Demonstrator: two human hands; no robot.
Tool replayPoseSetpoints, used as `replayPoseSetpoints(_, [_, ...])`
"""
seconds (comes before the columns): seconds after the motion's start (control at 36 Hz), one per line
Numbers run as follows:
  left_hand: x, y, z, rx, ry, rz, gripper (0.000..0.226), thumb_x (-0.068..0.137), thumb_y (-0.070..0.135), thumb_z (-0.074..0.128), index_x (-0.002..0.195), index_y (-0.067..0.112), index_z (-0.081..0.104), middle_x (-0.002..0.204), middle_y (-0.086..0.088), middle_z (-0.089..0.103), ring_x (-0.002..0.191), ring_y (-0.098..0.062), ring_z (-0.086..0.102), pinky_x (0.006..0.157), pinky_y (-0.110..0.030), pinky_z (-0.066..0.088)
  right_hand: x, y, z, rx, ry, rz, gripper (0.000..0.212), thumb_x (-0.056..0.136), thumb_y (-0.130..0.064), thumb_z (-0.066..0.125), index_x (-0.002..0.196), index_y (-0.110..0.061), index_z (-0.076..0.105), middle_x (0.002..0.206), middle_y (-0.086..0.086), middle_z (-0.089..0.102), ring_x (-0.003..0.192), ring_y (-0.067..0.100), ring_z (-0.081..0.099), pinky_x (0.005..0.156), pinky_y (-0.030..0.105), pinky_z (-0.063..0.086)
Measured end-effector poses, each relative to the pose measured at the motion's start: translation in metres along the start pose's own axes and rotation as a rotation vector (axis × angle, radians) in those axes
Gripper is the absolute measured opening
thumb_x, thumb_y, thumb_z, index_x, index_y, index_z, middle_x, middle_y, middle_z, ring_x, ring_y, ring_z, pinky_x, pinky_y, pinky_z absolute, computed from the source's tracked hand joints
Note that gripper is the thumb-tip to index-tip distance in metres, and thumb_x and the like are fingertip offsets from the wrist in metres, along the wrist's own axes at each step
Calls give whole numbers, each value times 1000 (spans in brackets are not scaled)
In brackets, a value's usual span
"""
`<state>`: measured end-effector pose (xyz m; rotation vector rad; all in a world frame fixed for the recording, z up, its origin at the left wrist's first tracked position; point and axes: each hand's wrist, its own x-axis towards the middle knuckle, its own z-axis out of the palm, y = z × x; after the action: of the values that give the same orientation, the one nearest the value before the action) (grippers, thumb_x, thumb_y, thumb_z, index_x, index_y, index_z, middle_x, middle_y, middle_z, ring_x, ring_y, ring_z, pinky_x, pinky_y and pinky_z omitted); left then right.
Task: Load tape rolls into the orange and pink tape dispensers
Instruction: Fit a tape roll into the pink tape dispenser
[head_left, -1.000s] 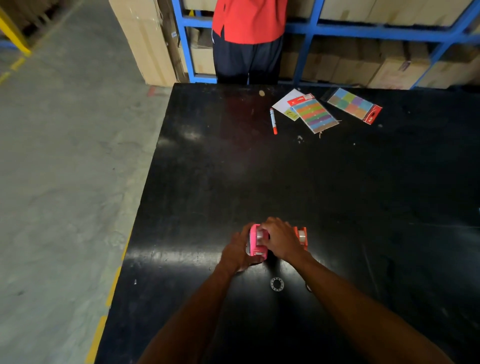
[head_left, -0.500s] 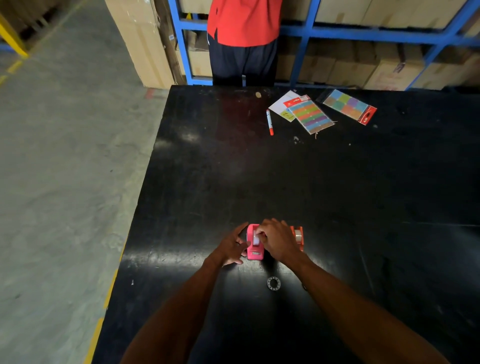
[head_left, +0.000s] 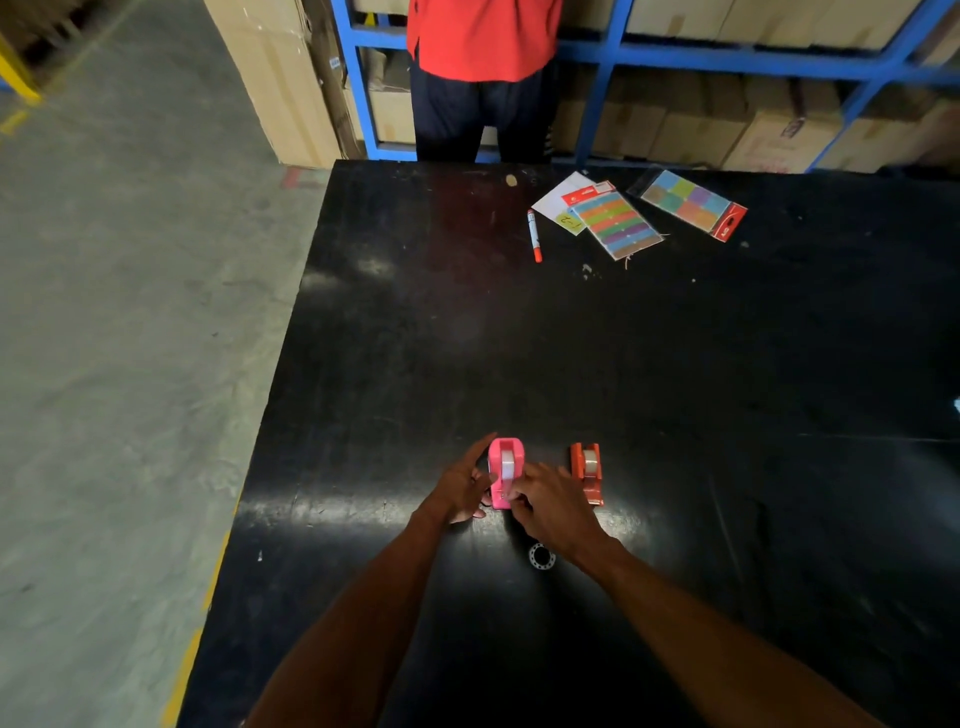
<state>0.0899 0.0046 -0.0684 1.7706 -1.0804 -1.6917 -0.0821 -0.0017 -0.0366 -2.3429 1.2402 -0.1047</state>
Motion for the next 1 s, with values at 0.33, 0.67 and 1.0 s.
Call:
replayPoseSetpoints(0.33, [1,-2,3,-27,1,-1,59,99,9,49,148,36,28,113,-20,57,75,-25,63,52,-28,48,-14,-5,21,-49,24,57,14,93,-25,61,93,-21,74,103,1,70,98,19,61,94,37,43])
replayPoseSetpoints(0.67, [0,0,3,-48,9,-2,61,99,5,48,149,33,27,104,-15,54,70,-21,55,55,-27,41,-7,-14,28,-142,60,144,14,88,-17,61,93,-20,74,94,3,70,91,24,63,85,41,46])
replayPoseSetpoints(1.0, [-16,1,9,78,84,75,69,98,20,53,154,27,13,128,-16,57,108,-40,63,83,-48,55,-26,-6,33,-192,60,63,15,91,-21,59,97,-22,73,102,0,67,95,20,60,84,37,46])
